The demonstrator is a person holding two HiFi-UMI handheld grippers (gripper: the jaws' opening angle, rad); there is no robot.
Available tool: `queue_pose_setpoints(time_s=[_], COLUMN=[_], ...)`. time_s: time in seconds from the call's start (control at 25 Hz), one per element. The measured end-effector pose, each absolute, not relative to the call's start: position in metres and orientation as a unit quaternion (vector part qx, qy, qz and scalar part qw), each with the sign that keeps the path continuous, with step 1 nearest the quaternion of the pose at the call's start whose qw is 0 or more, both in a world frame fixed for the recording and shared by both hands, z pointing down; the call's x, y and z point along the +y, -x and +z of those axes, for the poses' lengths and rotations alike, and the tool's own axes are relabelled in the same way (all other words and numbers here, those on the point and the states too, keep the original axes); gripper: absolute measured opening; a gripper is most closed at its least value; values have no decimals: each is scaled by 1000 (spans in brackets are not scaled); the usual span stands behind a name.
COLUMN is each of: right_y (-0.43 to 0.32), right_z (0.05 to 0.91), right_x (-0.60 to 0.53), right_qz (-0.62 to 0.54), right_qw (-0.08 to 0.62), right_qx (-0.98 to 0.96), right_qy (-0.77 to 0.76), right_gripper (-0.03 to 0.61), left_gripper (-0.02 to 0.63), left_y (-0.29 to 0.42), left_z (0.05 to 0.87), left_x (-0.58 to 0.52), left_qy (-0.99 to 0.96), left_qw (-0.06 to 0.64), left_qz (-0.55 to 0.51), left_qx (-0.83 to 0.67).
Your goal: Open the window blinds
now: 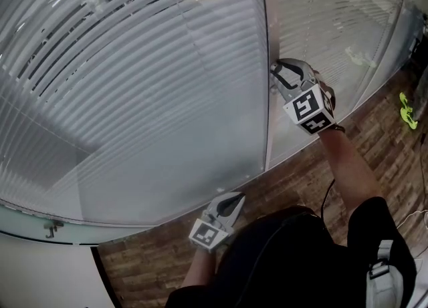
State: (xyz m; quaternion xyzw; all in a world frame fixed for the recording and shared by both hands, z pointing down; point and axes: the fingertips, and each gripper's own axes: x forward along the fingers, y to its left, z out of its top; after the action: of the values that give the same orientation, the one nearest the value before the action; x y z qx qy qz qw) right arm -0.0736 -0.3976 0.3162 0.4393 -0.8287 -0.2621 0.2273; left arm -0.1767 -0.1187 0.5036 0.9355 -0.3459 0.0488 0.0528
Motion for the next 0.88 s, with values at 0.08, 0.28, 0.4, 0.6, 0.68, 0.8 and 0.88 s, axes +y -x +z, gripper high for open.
queue_pose_setpoints(time_s=[0.08, 0.28, 0.4, 0.6, 0.68, 0.8, 0.88], right_y=[73, 72, 71, 67, 65, 65, 65], right_z=[315, 322, 321, 324, 324, 325, 325], right_x=[-398, -401, -401, -404, -406, -406, -405], right_qz=[-246, -185, -162, -130, -110, -77, -56], right_qw=[216, 176, 161, 135, 119, 91, 72], right_qx=[-835, -859, -866, -872, -877, -884, -890], right_qy=[-443, -443, -446, -453, -453, -451, -447], right_gripper=[129, 129, 129, 129, 129, 129, 129], left_gripper=[5, 5, 5, 5, 5, 5, 5], left_y=[177, 178, 178, 178, 177, 178, 179], left_z=[503, 507, 507, 507, 506, 507, 508], left_x=[-118, -118, -118, -118, -119, -118, -118], left_qy=[-935, -935, -935, -935, -936, -936, -935], left_qw=[53, 55, 54, 58, 54, 50, 55], left_qz=[48, 47, 46, 44, 43, 42, 43], left_qx=[-346, -348, -347, -347, -346, -345, -347])
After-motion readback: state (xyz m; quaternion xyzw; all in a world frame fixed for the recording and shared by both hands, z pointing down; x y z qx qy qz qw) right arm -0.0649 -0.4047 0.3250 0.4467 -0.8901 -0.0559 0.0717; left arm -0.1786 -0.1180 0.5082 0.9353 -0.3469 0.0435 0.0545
